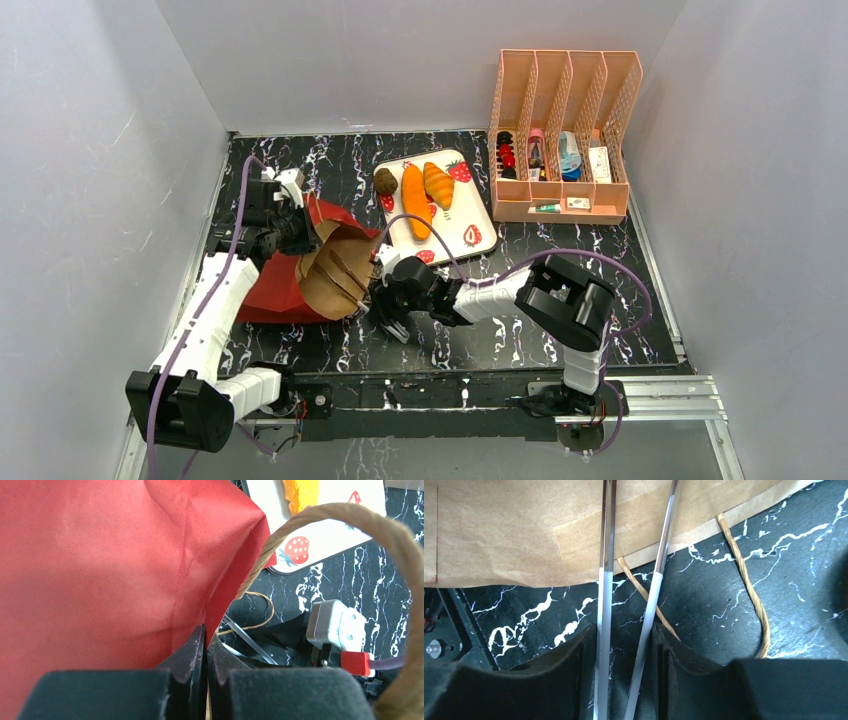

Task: Take the fake bread out of the paper bag
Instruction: Pick up the clamp from the paper bag.

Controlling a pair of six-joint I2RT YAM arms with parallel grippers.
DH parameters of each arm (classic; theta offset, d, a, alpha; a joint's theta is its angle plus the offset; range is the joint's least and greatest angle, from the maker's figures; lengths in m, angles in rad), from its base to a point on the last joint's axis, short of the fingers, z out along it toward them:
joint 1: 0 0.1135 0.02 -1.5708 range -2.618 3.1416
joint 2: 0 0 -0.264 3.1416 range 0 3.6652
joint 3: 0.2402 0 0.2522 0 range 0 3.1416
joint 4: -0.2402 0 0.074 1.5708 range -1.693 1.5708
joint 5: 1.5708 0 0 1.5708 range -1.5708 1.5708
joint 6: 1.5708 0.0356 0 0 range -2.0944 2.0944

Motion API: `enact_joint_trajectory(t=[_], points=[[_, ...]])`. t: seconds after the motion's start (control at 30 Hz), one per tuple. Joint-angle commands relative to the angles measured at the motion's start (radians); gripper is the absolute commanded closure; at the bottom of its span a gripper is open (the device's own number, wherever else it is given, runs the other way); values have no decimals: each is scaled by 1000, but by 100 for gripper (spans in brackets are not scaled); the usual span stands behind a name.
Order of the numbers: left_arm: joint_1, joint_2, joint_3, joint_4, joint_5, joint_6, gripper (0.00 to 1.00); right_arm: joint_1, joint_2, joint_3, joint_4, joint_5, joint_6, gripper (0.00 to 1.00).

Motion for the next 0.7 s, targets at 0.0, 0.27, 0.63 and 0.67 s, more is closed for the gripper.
enact_joint_trajectory(t=[0.0,0.27,0.63,0.67], points=[[1,-51,-9,-24,81,14,100,3,-23,-2,85,-44,18,77],[1,-92,-1,-34,120,27,100,-9,-99,17,50,-64,59,85],[2,-149,-23,-53,136,22,100,-24,-179,83,-77,-92,123,96],[1,-155,-27,-57,138,24,100,-24,-185,88,-86,-92,128,97]])
